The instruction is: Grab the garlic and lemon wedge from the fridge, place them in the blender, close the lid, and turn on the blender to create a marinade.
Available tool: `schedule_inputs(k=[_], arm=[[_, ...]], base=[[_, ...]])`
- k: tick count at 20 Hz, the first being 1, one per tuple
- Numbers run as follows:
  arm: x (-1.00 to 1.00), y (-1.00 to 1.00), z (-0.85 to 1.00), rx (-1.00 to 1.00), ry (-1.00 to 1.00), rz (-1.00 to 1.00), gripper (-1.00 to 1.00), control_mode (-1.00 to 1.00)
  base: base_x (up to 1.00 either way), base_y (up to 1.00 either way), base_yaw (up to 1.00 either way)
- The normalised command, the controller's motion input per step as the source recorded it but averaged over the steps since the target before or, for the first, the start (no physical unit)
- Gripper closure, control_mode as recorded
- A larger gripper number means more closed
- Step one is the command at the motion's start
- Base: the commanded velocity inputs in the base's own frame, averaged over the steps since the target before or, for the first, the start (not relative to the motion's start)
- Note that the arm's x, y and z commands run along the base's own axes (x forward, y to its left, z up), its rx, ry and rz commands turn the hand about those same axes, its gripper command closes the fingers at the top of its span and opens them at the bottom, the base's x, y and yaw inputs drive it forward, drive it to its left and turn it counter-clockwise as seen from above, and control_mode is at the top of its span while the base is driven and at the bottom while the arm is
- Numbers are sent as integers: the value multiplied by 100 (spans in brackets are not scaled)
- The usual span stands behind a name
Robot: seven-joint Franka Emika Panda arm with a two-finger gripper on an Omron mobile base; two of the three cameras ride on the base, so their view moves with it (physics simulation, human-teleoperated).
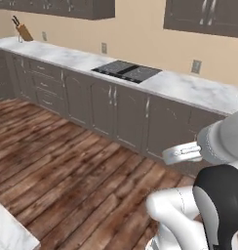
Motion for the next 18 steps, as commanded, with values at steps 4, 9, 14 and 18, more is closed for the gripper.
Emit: schedule_inputs(k=[4,9,14,18], arm=[[0,0,0,0,0,0,100,100],[0,0,0,0,0,0,100,100],[0,0,0,0,0,0,100,100],[0,0,0,0,0,0,100,100]], base=[[100,-41,46],[100,-33,47],[100,-22,50],[100,-19,51]])
